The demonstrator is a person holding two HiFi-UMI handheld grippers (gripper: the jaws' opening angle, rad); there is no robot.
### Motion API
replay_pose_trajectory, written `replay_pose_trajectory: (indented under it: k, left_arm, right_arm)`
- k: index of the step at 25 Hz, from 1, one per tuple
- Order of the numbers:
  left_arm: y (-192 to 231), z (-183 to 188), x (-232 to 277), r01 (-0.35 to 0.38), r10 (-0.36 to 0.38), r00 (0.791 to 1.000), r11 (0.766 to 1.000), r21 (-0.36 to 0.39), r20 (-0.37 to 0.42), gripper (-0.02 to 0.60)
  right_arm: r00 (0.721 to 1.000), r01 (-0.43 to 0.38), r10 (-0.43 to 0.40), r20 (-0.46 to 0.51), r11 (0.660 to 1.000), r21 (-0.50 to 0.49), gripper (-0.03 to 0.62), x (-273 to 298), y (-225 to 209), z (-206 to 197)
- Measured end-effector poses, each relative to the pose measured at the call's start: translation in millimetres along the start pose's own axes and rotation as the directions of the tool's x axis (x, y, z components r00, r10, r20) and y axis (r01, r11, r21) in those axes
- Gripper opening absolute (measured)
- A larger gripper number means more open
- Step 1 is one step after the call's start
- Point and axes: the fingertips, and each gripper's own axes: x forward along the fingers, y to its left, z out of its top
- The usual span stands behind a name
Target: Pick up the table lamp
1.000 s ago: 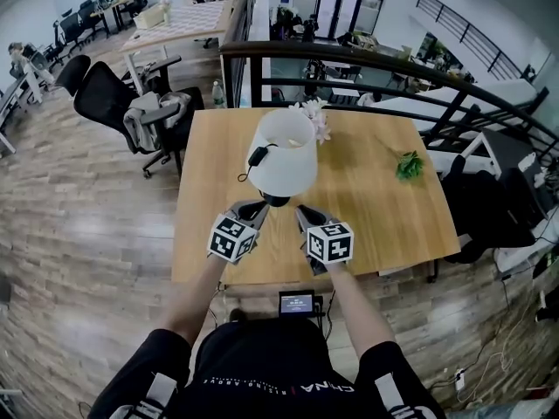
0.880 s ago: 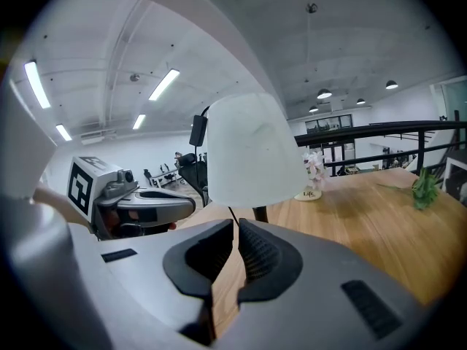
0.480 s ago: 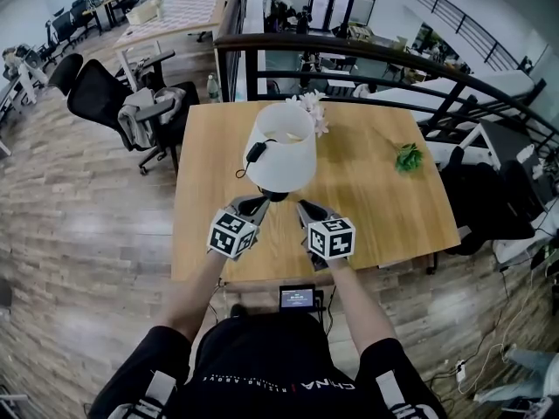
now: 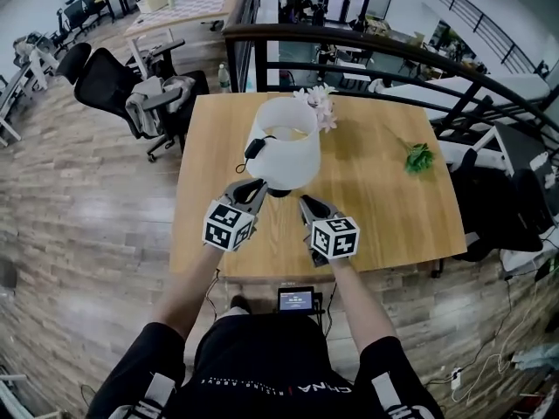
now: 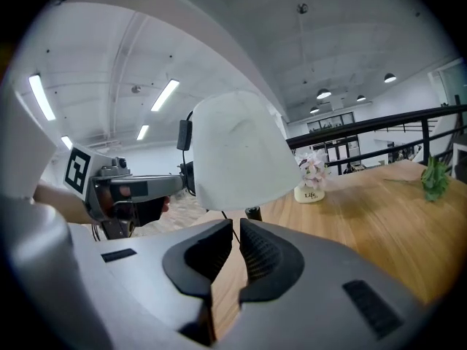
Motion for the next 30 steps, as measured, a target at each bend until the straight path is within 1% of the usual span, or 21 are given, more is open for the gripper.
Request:
replay_pose_trajectory:
  k: [1, 2, 3, 4, 6, 8, 10, 11, 14, 17, 20, 24, 26, 30]
  left_arm:
    - [3.7, 3.5, 2.3, -0.026, 0.026, 1.000, 1.000, 0.000, 0.010, 0.024]
    - [7.2, 6.9, 5.0, -0.048, 0.048, 0.999, 0.999, -0.002, 0.019, 0.046]
    - [10.3, 10.3, 8.1, -0.067, 0.067, 0.997, 0.998, -0.006, 0.026, 0.099]
    - [13.4, 13.5, 11.5, -0.087, 0.088, 0.996, 0.996, -0.009, 0.033, 0.134]
    - [19.7, 18.7, 16.6, -0.127, 0.128, 0.991, 0.992, -0.016, 0.046, 0.145]
    - [23.3, 19.4, 19.7, -0.137, 0.139, 0.989, 0.990, -0.036, 0.052, 0.146]
    - [24.9, 19.3, 23.7, -0.117, 0.120, 0.991, 0.992, -0.053, 0.053, 0.144]
    - [26.0, 19.9, 25.5, -0.108, 0.111, 0.992, 0.993, -0.054, 0.058, 0.144]
    - [30.8, 20.6, 29.8, -0.094, 0.098, 0.992, 0.995, -0.043, 0.080, 0.144]
    - [39.0, 20.8, 33.4, -0.099, 0.103, 0.990, 0.994, -0.041, 0.101, 0.144]
    - [49.3, 25.1, 39.8, -0.108, 0.111, 0.987, 0.993, -0.037, 0.117, 0.144]
    - [61.7, 29.2, 51.0, -0.099, 0.102, 0.987, 0.995, -0.025, 0.121, 0.144]
    - [63.9, 30.9, 52.7, -0.100, 0.103, 0.987, 0.995, -0.027, 0.127, 0.144]
    - [71.7, 31.9, 56.9, -0.098, 0.100, 0.986, 0.995, -0.025, 0.134, 0.144]
  right_arm:
    - [1.000, -0.012, 0.012, 0.011, 1.000, 0.011, 0.049, 2.5, -3.3, 0.4]
    - [0.999, -0.024, 0.024, 0.024, 1.000, 0.013, 0.049, 5.4, -6.3, 1.8]
    - [0.999, -0.031, 0.031, 0.035, 1.000, 0.002, 0.049, 9.0, -10.0, 3.6]
    - [0.999, -0.033, 0.034, 0.042, 0.999, -0.015, 0.049, 13.6, -14.6, 5.4]
    - [0.998, -0.031, 0.032, 0.049, 0.999, -0.036, 0.049, 25.6, -24.4, 6.0]
    - [0.998, -0.028, 0.031, 0.053, 0.998, -0.049, 0.060, 39.5, -30.3, 2.0]
    - [0.997, -0.027, 0.032, 0.063, 0.997, -0.071, 0.134, 55.0, -33.7, -0.8]
    - [0.997, -0.024, 0.030, 0.074, 0.996, -0.085, 0.141, 63.2, -35.7, -0.9]
    - [0.992, -0.011, 0.024, 0.120, 0.993, -0.114, 0.144, 88.7, -43.8, 2.0]
    - [0.983, -0.009, 0.033, 0.181, 0.991, -0.130, 0.143, 112.0, -45.3, 10.2]
    - [0.971, -0.002, 0.044, 0.233, 0.985, -0.174, 0.144, 136.0, -42.8, 21.7]
    - [0.949, 0.034, 0.043, 0.311, 0.970, -0.239, 0.143, 164.6, -40.7, 39.2]
    - [0.934, 0.051, 0.041, 0.354, 0.968, -0.247, 0.144, 170.9, -41.6, 46.8]
    - [0.917, 0.057, 0.060, 0.394, 0.959, -0.279, 0.143, 183.7, -40.3, 54.4]
